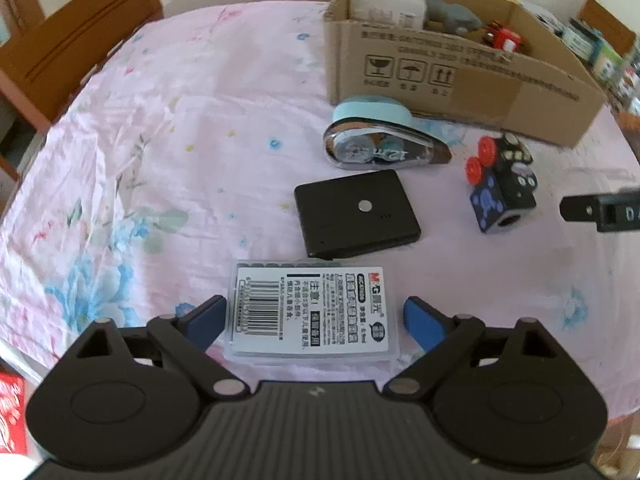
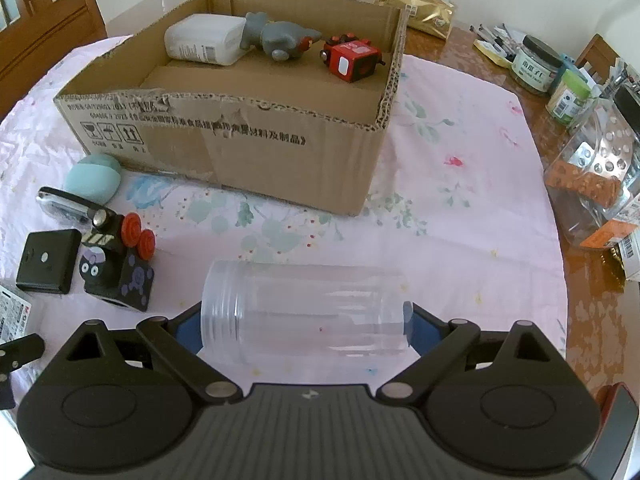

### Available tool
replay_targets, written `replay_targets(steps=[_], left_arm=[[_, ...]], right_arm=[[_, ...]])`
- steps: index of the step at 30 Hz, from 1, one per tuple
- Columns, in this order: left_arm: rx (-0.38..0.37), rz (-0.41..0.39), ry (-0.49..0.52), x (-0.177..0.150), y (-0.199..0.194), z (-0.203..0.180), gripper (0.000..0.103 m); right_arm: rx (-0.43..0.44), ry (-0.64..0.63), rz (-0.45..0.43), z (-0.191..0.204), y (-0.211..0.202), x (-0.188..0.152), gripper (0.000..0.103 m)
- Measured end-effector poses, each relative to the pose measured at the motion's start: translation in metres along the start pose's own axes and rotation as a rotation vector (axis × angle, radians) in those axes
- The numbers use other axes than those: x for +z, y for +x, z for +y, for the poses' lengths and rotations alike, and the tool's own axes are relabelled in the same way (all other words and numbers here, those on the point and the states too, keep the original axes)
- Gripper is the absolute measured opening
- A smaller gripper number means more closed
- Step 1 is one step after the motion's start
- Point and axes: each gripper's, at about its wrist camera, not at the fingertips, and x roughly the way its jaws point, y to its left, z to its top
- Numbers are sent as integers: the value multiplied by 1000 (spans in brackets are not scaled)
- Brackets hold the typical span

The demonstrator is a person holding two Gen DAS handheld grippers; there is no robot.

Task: Organize rigid objects
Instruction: 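Carry the cylinder over the cardboard box while the left tool grasps the white barcode card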

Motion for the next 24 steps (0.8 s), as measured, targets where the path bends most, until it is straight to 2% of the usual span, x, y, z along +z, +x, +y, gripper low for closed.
replay_targets(steps=[9, 11, 24], left_arm=[[-5, -10, 2, 1, 1, 2, 90], [-12, -7, 17, 2, 1, 2, 90], [-78, -12, 144, 18, -28, 9, 90]], right_arm=[[11, 25, 6, 1, 4, 6, 98], [-5, 9, 8, 3, 4, 7, 94], [7, -81, -16, 1, -23, 20, 94]])
